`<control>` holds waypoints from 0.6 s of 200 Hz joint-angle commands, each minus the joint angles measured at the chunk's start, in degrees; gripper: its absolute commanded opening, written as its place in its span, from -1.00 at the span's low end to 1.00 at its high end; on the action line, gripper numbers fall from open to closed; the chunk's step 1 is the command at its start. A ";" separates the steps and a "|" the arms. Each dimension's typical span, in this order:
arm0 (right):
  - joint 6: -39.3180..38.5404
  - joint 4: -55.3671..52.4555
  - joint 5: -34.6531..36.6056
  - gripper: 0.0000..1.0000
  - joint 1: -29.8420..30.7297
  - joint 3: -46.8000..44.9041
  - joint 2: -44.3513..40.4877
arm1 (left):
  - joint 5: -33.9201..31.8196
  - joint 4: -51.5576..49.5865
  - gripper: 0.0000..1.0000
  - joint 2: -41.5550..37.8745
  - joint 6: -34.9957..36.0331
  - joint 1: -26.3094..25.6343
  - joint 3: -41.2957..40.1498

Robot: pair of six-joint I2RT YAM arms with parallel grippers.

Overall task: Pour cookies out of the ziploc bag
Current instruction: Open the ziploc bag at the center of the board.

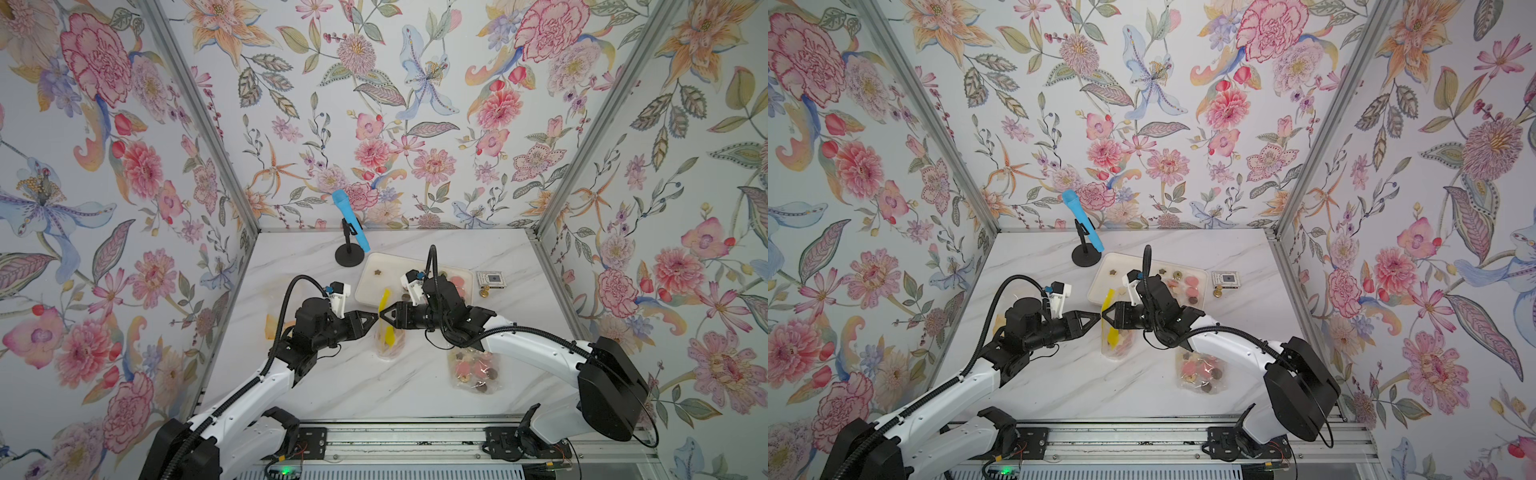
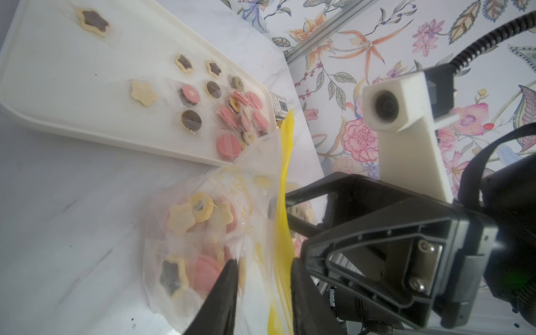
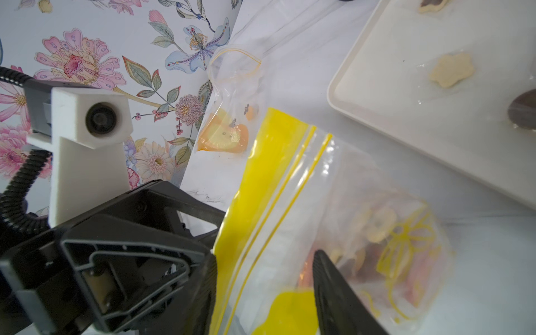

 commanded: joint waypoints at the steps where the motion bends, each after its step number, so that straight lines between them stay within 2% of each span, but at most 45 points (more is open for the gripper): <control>1: -0.22 -1.38 1.45 0.03 0.36 2.09 -1.13 | 1.18 2.36 -0.34 0.95 -0.75 -0.70 -0.45; 120: -0.66 -2.31 1.58 -0.01 1.17 4.13 0.03 | 0.65 2.34 -0.42 1.57 -0.57 -2.01 0.34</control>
